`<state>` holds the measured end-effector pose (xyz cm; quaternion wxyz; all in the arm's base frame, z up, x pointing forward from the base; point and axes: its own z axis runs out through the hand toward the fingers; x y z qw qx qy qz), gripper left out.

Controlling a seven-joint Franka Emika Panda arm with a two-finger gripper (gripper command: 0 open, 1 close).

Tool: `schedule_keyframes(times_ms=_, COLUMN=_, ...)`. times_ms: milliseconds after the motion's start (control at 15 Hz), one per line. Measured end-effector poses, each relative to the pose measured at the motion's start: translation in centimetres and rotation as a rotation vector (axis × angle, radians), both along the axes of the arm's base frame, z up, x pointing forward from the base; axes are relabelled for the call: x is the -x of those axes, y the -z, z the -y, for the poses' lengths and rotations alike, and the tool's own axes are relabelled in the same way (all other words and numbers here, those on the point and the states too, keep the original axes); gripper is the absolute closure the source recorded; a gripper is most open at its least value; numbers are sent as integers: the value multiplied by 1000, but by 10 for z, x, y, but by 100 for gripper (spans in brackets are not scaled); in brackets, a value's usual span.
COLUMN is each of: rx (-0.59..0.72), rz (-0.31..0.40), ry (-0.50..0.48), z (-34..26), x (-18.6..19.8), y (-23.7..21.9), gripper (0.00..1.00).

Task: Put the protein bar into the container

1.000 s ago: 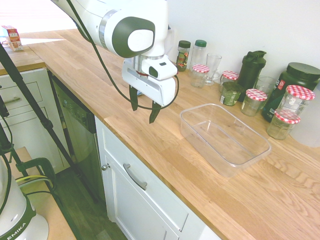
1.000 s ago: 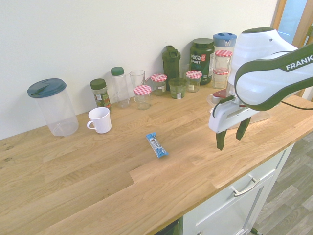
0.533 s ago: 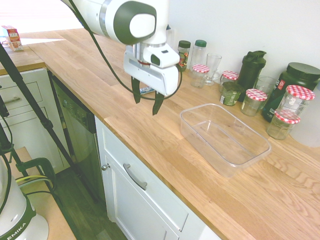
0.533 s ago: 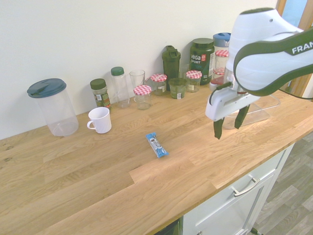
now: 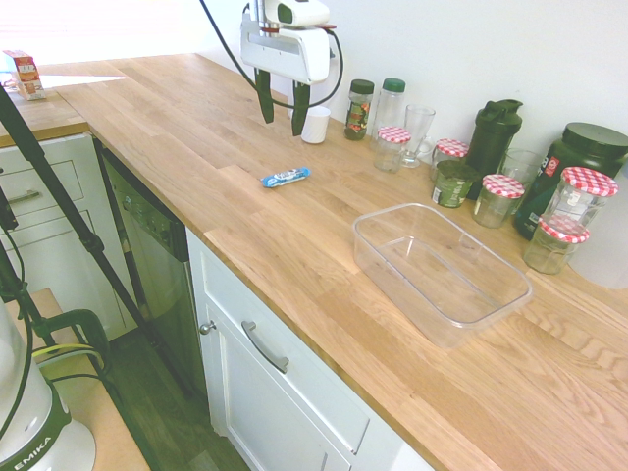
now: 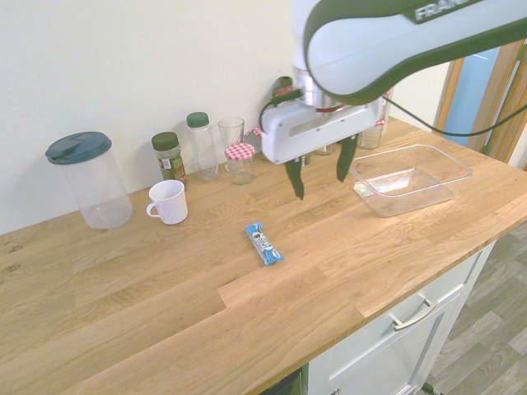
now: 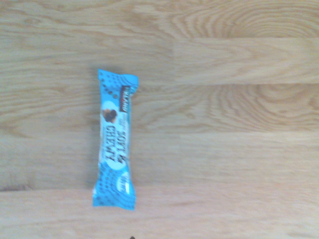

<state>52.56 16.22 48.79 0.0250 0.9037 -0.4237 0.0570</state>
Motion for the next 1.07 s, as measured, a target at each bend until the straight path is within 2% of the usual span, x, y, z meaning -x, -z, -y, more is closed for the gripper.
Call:
schedule_keyframes(times_ms=400, rx=-29, rz=-44, ry=50, z=-54, x=-57, y=46, gripper=0)
schedule_keyframes(times_ms=733, rx=-41, rz=-80, ry=75, z=-43, x=-77, y=91, gripper=0)
schedule_keyframes(times_ms=1067, rx=-62, rz=-92, ry=54, z=-48, x=-83, y=117, gripper=0)
